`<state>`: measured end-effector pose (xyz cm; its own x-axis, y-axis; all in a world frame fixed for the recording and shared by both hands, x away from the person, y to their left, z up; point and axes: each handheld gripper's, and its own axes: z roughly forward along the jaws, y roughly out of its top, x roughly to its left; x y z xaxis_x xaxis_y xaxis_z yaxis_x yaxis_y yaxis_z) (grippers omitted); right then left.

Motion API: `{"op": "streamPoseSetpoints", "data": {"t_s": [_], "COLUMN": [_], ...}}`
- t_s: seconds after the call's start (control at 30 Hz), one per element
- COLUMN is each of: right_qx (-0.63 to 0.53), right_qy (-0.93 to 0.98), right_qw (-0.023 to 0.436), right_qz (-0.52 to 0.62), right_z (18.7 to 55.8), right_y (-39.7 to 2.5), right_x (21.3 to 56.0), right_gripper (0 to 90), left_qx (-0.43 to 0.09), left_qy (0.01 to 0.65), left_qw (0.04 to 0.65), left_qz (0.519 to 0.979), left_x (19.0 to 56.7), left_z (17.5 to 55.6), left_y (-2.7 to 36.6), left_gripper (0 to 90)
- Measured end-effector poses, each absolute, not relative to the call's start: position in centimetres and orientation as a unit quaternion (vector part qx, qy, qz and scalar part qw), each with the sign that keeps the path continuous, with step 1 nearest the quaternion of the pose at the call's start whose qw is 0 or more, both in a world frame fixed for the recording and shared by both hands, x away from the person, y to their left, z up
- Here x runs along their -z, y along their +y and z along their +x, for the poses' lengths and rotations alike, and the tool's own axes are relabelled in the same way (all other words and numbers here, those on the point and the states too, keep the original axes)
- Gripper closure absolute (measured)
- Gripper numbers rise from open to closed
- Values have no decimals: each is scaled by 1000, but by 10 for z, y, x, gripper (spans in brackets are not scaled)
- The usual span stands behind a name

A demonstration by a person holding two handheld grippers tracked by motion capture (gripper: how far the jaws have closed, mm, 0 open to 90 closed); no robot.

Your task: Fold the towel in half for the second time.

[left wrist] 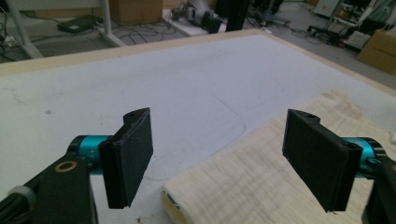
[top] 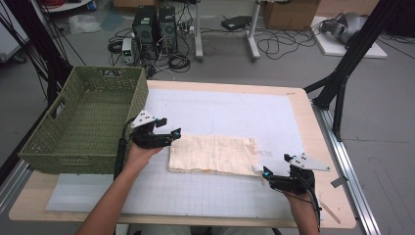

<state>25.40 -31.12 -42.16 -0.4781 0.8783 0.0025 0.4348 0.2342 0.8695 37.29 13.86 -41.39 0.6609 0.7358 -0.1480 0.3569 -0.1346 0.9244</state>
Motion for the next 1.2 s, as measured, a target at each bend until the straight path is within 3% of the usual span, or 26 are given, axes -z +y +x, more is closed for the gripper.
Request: {"op": "streamPoseSetpoints", "data": {"t_s": [0.43,0.8,1.07,1.2], "right_qx": [-426,-429,-416,-408], "right_qy": [746,745,755,759], "right_qw": [254,246,227,214], "right_qz": [445,447,453,460], "right_z": [253,260,282,303], "right_y": [-312,-310,-300,-292], "right_x": [424,426,427,426], "right_gripper": [101,101,101,101], "left_qx": [-160,-169,-189,-182], "left_qy": [407,413,358,366], "left_qw": [467,433,408,412], "left_qz": [768,783,818,815], "left_x": [441,450,450,450], "left_z": [387,392,386,386], "left_y": [134,129,118,119], "left_gripper": [353,526,804,834]}}
